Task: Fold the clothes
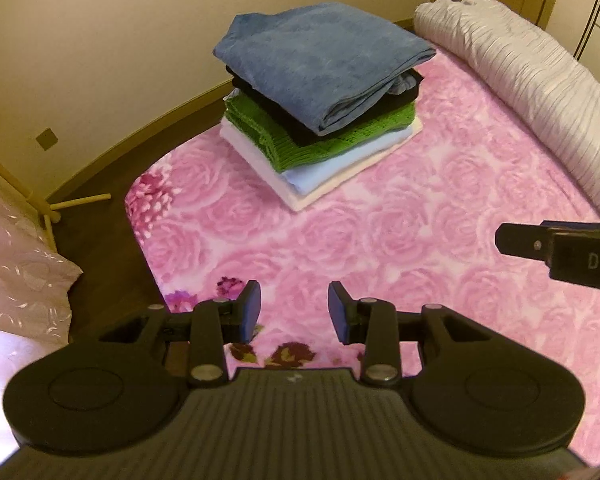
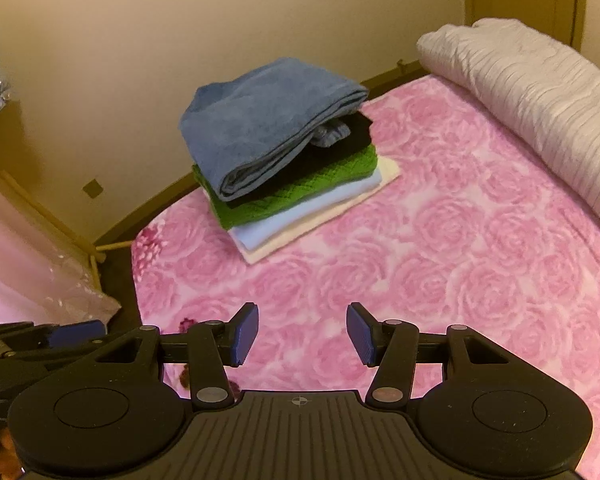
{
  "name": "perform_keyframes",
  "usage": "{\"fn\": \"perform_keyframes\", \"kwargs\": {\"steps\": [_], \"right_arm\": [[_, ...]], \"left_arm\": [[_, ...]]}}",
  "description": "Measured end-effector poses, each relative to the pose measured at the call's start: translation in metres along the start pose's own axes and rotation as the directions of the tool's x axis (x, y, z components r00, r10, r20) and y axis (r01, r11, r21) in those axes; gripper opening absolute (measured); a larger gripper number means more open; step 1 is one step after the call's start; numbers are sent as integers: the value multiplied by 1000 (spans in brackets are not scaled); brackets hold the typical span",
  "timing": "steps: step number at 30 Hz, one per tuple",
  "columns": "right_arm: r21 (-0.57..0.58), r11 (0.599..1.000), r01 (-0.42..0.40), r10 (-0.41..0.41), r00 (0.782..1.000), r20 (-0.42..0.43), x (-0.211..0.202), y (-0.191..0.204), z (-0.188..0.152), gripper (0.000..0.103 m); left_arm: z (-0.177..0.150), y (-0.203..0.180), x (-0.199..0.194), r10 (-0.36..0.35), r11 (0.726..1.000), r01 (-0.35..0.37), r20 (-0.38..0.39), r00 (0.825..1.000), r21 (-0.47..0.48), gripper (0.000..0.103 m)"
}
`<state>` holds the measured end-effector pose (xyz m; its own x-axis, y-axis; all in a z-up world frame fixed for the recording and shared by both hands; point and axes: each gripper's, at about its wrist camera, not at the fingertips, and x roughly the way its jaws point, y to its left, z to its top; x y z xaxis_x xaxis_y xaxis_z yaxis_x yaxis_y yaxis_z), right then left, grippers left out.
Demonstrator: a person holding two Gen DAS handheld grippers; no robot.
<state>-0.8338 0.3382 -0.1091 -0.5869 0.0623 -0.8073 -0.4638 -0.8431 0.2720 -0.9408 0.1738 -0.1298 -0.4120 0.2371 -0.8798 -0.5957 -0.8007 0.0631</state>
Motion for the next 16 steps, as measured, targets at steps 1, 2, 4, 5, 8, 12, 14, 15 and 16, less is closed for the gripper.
{"fn": "perform_keyframes", "kwargs": {"steps": [1, 2, 4, 5, 8, 12, 14, 15, 16], "right_arm": [[-2, 1000, -3, 3, 1000, -4, 3, 0, 1, 53], [-4, 1000, -6, 6, 1000, -9, 5, 0, 3, 53], [-5, 1000, -7, 7, 1000, -15, 10, 0, 6, 53], [-5, 1000, -8, 8, 1000, -18, 12, 0, 7, 53], [-7, 1000, -12, 12, 1000, -24, 17, 0, 11, 53], [-14, 1000, -16, 16, 1000, -23, 20, 3, 15, 53], [-22, 1000, -18, 17, 1000, -21, 19, 6, 16, 53], [-27, 999, -18, 17, 1000, -20, 18, 7, 16, 53], [-31, 999, -18, 18, 1000, -19, 17, 9, 15, 53]], "left_arm": [[1, 1, 3, 3, 1000, -3, -4, 1000, 1, 33], [2, 2, 5, 1, 1000, -1, -8, 1000, -5, 33], [3, 4, 7, -2, 1000, 2, -10, 1000, -17, 33], [4, 5, 8, 1, 1000, -1, -5, 1000, -23, 33], [7, 8, 7, 8, 999, -7, 22, 1000, -34, 33], [11, 10, 0, 25, 998, -21, 72, 997, -53, 33], [13, 11, -3, 39, 998, -35, 84, 996, -54, 33], [14, 11, -5, 44, 998, -39, 89, 995, -56, 33], [14, 12, -7, 49, 997, -43, 95, 994, -58, 33]]}}
